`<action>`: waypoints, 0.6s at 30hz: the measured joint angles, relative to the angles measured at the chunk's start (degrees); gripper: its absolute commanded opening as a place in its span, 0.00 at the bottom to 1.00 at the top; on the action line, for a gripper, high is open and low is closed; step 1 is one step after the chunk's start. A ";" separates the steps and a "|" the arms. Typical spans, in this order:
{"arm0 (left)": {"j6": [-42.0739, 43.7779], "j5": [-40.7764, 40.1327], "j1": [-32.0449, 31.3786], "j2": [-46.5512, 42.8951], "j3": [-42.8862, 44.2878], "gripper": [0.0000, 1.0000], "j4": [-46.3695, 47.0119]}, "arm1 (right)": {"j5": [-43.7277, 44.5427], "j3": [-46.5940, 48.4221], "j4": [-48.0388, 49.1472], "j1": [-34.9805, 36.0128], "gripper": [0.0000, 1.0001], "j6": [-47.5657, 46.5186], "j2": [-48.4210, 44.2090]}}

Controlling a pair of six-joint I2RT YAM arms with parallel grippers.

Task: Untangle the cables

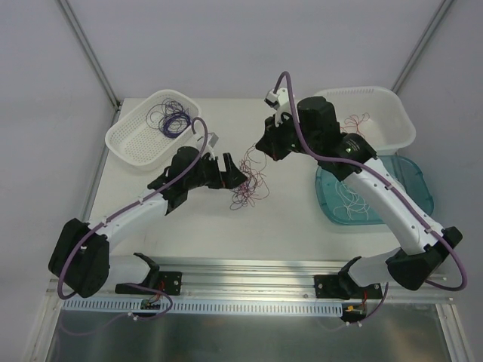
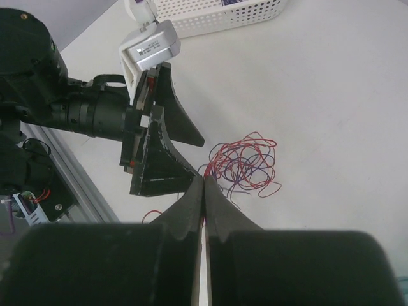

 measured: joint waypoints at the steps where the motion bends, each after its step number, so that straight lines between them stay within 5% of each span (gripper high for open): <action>1: 0.37 0.22 -0.26 -0.09 -0.85 0.92 1.66 | -0.04 -0.02 0.02 0.09 0.01 0.35 0.00; 12: 2.62 1.53 -2.03 5.44 -2.51 0.67 13.16 | -2.49 -0.02 0.87 1.51 0.01 4.31 0.00; 18: 1.33 1.42 -2.75 9.62 -3.04 0.29 17.90 | -3.87 0.00 1.64 1.64 0.01 5.84 0.00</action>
